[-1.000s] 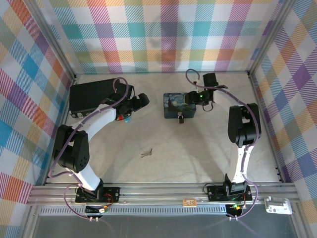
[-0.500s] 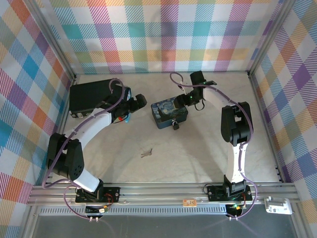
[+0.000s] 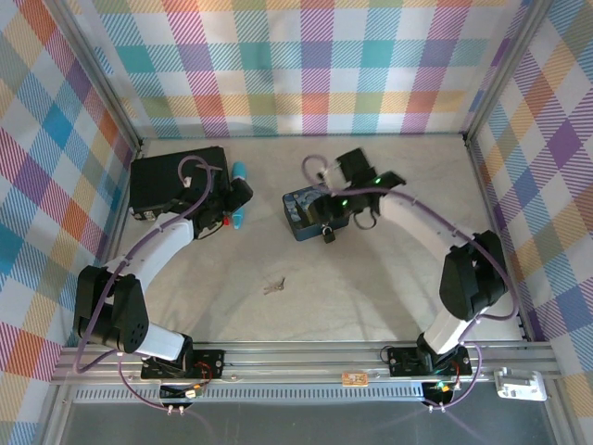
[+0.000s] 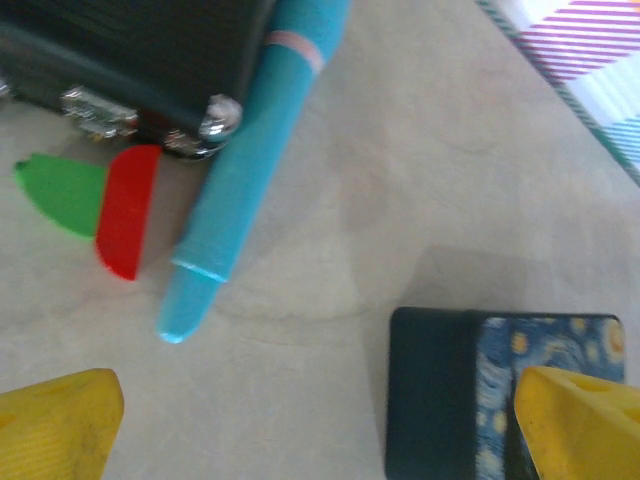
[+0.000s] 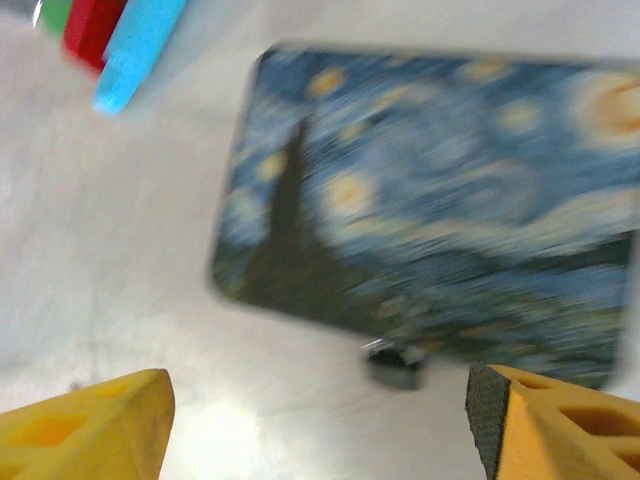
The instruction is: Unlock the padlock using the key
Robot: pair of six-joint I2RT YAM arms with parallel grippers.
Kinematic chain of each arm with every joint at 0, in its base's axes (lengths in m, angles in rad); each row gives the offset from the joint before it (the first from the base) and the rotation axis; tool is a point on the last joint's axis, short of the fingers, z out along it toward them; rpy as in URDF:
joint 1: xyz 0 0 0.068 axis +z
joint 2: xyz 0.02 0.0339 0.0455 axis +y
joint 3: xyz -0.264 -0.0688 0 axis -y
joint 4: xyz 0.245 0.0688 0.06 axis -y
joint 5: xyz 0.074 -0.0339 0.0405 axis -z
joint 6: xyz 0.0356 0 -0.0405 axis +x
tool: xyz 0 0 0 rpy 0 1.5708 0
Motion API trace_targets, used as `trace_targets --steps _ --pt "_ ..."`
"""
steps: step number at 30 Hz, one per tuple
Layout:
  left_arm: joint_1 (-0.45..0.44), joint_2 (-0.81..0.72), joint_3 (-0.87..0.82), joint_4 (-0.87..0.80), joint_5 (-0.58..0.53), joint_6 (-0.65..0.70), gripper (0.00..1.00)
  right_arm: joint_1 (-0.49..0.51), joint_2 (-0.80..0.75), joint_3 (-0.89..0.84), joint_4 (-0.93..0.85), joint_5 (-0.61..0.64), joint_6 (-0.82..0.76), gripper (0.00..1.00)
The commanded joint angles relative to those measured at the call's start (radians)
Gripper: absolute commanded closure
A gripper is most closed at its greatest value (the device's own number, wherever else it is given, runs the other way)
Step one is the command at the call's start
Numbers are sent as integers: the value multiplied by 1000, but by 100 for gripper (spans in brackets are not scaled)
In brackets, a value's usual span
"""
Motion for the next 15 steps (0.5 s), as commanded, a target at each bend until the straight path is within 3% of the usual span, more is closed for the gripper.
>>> trace_targets --steps 1,7,15 --pt "23 -34 -28 -40 -46 -37 0 132 -1 -71 -5 78 60 22" --pt "61 -104 -70 -111 -99 -32 0 322 90 -52 33 11 136 27" --pt "129 -167 -127 -137 -48 -37 0 432 242 8 41 102 129 31"
